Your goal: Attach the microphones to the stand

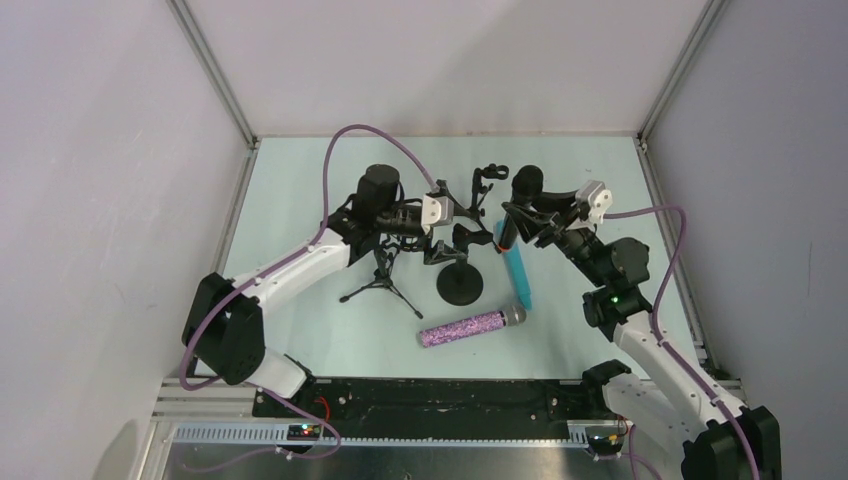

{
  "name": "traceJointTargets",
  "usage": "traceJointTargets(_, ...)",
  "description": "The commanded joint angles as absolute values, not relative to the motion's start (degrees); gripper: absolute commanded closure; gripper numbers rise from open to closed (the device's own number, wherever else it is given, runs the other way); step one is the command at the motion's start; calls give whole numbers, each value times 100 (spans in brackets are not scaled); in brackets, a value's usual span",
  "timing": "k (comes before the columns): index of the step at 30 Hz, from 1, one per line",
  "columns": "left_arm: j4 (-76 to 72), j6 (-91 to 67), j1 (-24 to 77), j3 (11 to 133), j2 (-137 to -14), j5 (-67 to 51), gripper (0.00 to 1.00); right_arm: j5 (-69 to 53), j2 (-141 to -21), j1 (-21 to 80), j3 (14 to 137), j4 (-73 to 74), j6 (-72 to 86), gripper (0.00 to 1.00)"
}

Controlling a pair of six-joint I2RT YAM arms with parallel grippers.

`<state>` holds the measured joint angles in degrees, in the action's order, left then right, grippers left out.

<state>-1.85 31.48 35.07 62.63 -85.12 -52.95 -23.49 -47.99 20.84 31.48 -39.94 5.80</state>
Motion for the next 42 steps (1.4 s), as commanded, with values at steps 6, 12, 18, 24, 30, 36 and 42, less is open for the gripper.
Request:
traceJointTargets(6, -308, 3219, 3471, 6240, -8575, -5455, 9, -2416, -4911, 2186, 3208, -4603, 547, 100)
traceJointTargets(12, -306, 3212, 3468, 6255, -8639, -5499, 9, -2412, -4949, 2257, 3208, -4595, 496, 100)
traceJointTargets(18, -306, 3216, 3472, 6248, -8659, -5389, 10, -2392, -5008, 2343, 3208, -4606, 458, 100)
traceJointTargets(24, -296, 3218, 3471, 6290, -8694, -5355, 83, -2341, -5084, 2403, 3208, -4665, 413, 100)
traceJointTargets(30, -243, 3163, 3477, 6334, -8737, -5411, 100, -2204, -5321, 2620, 3215, -4908, 314, 100)
traceJointTargets(36, -196, 3208, 3471, 6335, -8713, -5403, 100, -2006, -5538, 2841, 3208, -5034, 176, 100)
traceJointTargets(42, -176, 3226, 3469, 6346, -8708, -5427, 100, -1910, -5677, 2977, 3208, -5157, 153, 100)
